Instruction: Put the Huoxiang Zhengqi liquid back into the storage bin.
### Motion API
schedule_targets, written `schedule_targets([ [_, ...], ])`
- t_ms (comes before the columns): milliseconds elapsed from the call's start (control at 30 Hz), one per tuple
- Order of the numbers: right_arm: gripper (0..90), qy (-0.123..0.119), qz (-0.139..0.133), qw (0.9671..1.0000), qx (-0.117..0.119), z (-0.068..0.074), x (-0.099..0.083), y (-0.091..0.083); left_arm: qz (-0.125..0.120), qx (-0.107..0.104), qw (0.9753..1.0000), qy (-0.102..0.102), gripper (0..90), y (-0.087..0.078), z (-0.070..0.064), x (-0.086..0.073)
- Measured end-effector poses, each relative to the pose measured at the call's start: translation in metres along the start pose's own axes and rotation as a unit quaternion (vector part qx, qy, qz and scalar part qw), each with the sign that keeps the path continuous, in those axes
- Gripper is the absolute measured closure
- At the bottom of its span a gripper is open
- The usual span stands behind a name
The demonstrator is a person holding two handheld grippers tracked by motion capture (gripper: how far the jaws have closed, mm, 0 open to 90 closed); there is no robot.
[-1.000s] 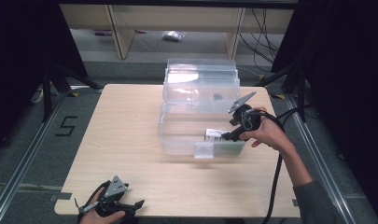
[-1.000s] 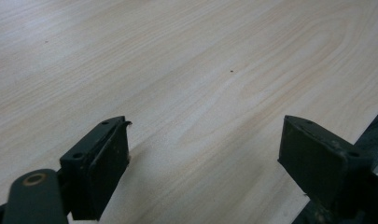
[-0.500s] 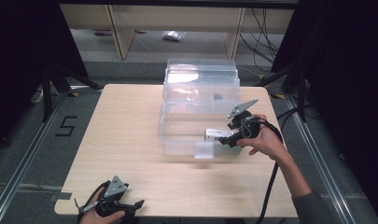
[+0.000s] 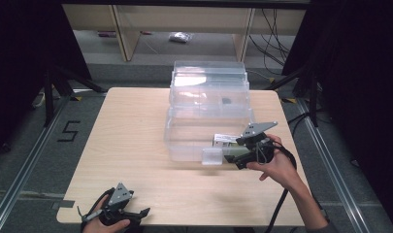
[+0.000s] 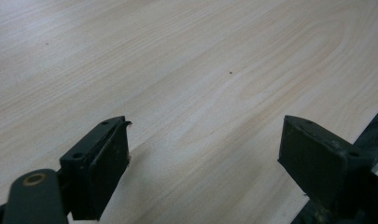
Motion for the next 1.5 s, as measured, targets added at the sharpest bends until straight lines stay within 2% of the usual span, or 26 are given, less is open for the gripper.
schedule_targets([
  [33,25.3,0.004,-0.012,0.9999,0.0,0.002,0.0,0.001,-0.001,0.0,1.0,-0.001,15.5,0.0,0.0,0.0],
  [100,25.1,-0.001,-0.009,1.0,0.002,0.004,-0.003,0.001,0.0,0.001,1.0,0.0,15.5,-0.001,0.0,0.0],
  [233,24.7,0.014,-0.012,0.9998,-0.005,0.005,-0.01,0.001,-0.001,0.0,1.0,-0.001,15.5,-0.001,0.0,0.0],
  [267,24.9,0.007,-0.016,0.9998,-0.005,0.004,-0.01,0.001,-0.001,0.0,1.0,-0.001,15.5,-0.001,0.0,0.0],
  [300,24.8,0.026,-0.019,0.9995,-0.009,0.007,-0.012,0.001,-0.001,0.0,1.0,-0.001,15.5,-0.001,0.0,0.0],
  [367,25.0,0.016,-0.022,0.9996,-0.005,0.01,-0.015,0.001,0.0,0.002,1.0,-0.001,15.5,-0.001,0.0,0.0],
  [400,25.0,0.012,-0.032,0.9994,-0.004,0.012,-0.014,0.001,0.0,0.002,1.0,0.0,15.5,0.0,0.0,0.0],
  [433,25.0,0.013,-0.034,0.9993,0.006,0.018,-0.017,0.001,0.0,0.001,1.0,0.0,15.5,0.0,0.0,0.0],
  [533,24.8,0.022,-0.041,0.9989,0.004,0.022,-0.019,0.0,0.0,0.001,1.0,0.0,15.5,0.0,0.0,0.0],
  [567,24.5,0.017,-0.041,0.9989,0.017,0.029,-0.022,0.001,0.0,0.001,1.0,-0.001,15.5,0.0,0.0,0.0],
  [600,24.5,0.017,-0.041,0.9989,0.017,0.029,-0.022,0.001,0.0,0.002,1.0,-0.001,15.5,0.0,0.0,0.0],
  [633,24.0,0.005,-0.045,0.9989,0.014,0.029,-0.022,0.001,0.0,0.002,1.0,-0.001,15.5,-0.001,0.0,0.0],
  [667,24.0,0.011,-0.043,0.9989,0.015,0.032,-0.024,0.001,-0.001,0.001,1.0,-0.001,15.5,-0.001,0.0,0.0],
  [700,24.0,0.002,-0.044,0.9989,0.017,0.033,-0.025,0.002,0.006,0.003,0.9999,0.008,15.5,-0.002,0.001,-0.001],
  [833,23.7,0.004,-0.049,0.9986,0.019,0.038,-0.03,0.004,0.005,0.003,1.0,0.006,15.5,-0.002,0.001,-0.001],
  [867,23.6,0.0,-0.045,0.9986,0.025,0.04,-0.031,0.005,0.004,0.003,1.0,0.006,15.5,-0.002,0.001,-0.001],
  [967,23.4,0.005,-0.043,0.9988,0.024,0.042,-0.036,0.006,0.005,-0.001,1.0,0.007,15.5,-0.002,0.0,-0.001],
  [1000,23.3,0.0,-0.045,0.9987,0.023,0.043,-0.037,0.008,0.004,0.003,1.0,0.006,15.5,-0.002,0.001,-0.001],
  [1033,23.4,0.008,-0.041,0.9988,0.025,0.045,-0.039,0.009,0.006,0.003,1.0,0.007,15.5,-0.002,0.001,-0.001],
  [1100,23.4,0.004,-0.042,0.9987,0.027,0.046,-0.041,0.011,0.006,0.003,0.9999,0.008,15.5,-0.002,0.001,-0.001],
  [1167,23.4,0.015,-0.041,0.9985,0.033,0.049,-0.045,0.012,0.003,-0.001,1.0,0.007,15.5,-0.002,0.0,-0.001],
  [1233,23.5,0.017,-0.041,0.9985,0.033,0.049,-0.046,0.013,0.003,-0.002,1.0,0.007,15.5,-0.002,0.0,-0.001],
  [1367,23.6,0.024,-0.035,0.9988,0.024,0.048,-0.054,0.016,0.005,0.0,1.0,0.006,15.5,-0.003,0.0,-0.001],
  [1400,23.7,0.03,-0.036,0.9986,0.026,0.049,-0.055,0.017,0.005,-0.001,0.9999,0.013,15.5,-0.003,0.001,-0.001],
  [1467,23.7,0.023,-0.04,0.9986,0.026,0.047,-0.058,0.019,0.005,0.0,1.0,0.008,15.5,-0.003,0.0,-0.001],
  [1500,23.7,0.034,-0.036,0.9985,0.022,0.048,-0.061,0.019,0.005,0.0,1.0,0.008,15.5,-0.003,0.0,-0.001],
])
Point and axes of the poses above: each handheld gripper's, and its own axes: y roughly forward along the jaws, x roughly out of its top, z roughly to its left, the point moved 10 cm from there along y, roughly forward along the jaws, and after that the axes turned 4 degrees about y, right-handed, at the moved point
